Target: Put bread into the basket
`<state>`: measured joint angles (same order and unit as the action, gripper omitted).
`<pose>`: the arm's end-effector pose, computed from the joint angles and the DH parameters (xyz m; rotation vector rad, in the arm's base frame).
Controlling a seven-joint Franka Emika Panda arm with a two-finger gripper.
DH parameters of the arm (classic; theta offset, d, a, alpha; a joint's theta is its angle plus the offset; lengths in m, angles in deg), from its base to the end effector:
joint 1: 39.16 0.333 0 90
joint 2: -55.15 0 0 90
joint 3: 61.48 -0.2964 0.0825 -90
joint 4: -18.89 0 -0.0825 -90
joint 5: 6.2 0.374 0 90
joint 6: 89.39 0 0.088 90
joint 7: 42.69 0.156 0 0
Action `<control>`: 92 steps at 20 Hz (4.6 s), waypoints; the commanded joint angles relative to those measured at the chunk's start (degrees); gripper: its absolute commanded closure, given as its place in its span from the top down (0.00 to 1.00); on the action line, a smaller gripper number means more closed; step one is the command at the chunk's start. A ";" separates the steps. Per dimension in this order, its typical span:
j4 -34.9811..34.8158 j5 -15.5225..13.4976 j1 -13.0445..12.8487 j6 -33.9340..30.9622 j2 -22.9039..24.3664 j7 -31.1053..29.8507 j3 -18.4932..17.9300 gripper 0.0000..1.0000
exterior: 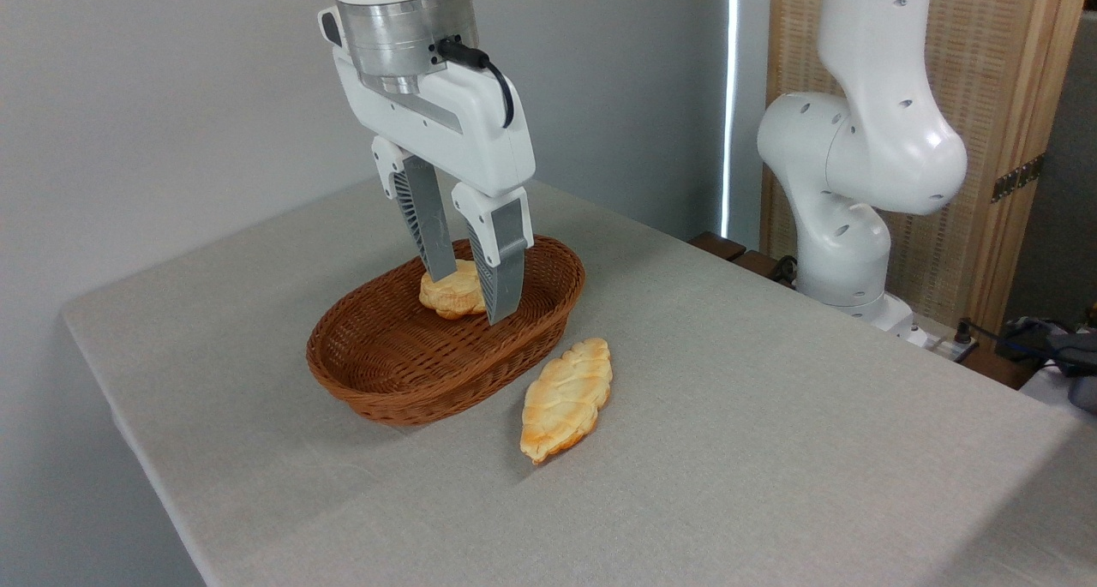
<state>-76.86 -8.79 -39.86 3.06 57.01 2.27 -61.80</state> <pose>0.5356 -0.0104 0.5309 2.8529 -1.1874 -0.0094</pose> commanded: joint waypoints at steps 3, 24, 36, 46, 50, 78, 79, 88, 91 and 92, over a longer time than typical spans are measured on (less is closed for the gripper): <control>-0.05 -0.66 -0.18 -2.28 0.61 0.83 -0.29 1.00; -0.05 -0.66 -0.27 -5.70 0.52 0.66 0.41 1.00; -0.93 -0.57 -0.09 -4.47 0.26 0.22 -0.38 1.00; -10.16 -0.66 0.79 10.28 -5.62 -3.02 -3.28 1.00; -10.33 -0.14 0.79 14.07 -8.53 -11.01 -3.37 1.00; -25.45 0.13 -3.61 17.32 -1.68 -18.77 -3.55 1.00; -25.45 0.13 -3.61 17.32 -1.76 -18.77 -3.55 1.00; -25.63 0.13 -4.22 17.32 -1.94 -17.98 -3.46 0.50; -25.63 0.13 -4.22 17.32 -1.94 -17.89 -3.46 0.50; -25.63 0.13 -4.22 17.32 -1.94 -17.80 -3.54 0.50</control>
<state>-101.43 -8.77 -43.56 19.04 54.24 -15.31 -65.03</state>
